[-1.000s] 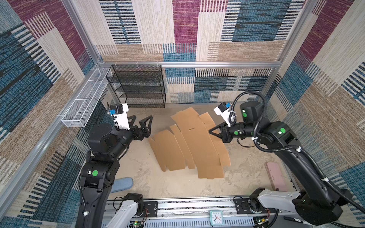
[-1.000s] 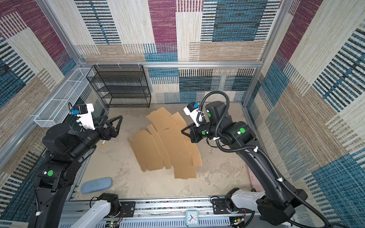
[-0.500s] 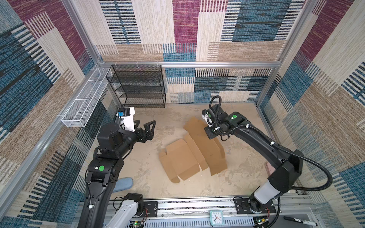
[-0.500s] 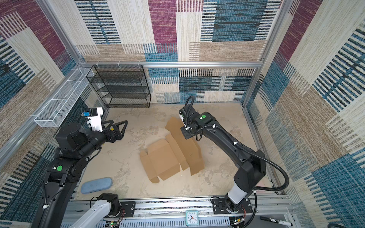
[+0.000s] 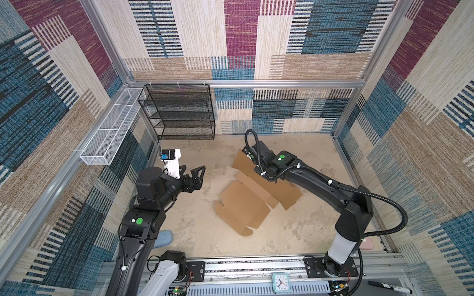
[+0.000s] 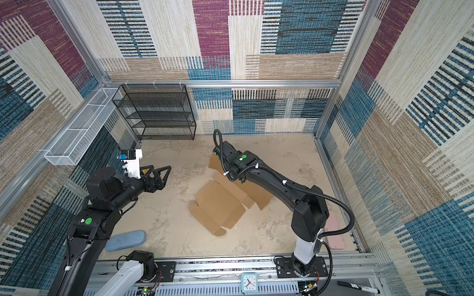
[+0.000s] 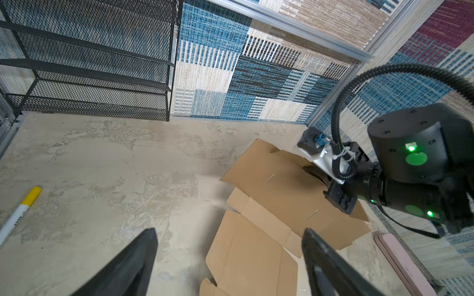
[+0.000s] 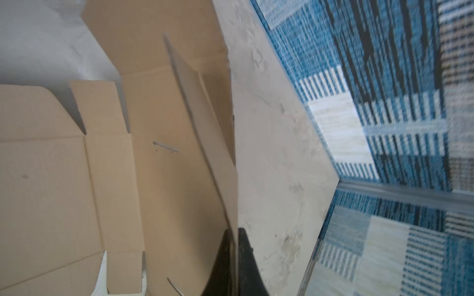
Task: Assemble paper box
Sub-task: Fold the bottom flaps of a flat cardboard box at the center of the table.
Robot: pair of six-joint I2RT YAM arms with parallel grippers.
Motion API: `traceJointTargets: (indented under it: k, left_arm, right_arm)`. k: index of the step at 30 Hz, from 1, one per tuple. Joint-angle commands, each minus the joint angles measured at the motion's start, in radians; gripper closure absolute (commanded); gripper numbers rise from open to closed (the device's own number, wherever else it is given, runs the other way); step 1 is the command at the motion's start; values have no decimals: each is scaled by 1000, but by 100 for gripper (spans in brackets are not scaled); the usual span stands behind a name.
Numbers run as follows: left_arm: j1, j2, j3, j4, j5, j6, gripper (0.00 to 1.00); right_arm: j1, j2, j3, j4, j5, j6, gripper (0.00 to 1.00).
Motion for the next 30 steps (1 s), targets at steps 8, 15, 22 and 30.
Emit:
traceJointTargets:
  k: [8, 15, 22, 30]
  left_arm:
    - [-1, -74, -85, 21, -89, -57, 10]
    - [-1, -112, -147, -16, -121, -69, 10]
    - [-1, -153, -235, 0, -147, -133, 11]
    - [-1, -145, -273, 7, -131, -155, 11]
  right_arm:
    - [168, -61, -221, 471, 16, -439, 100]
    - [207, -136, -419, 650, -44, -467, 100]
    - [277, -207, -614, 832, -41, -479, 100]
    - [324, -254, -787, 1079, 40, -536, 100]
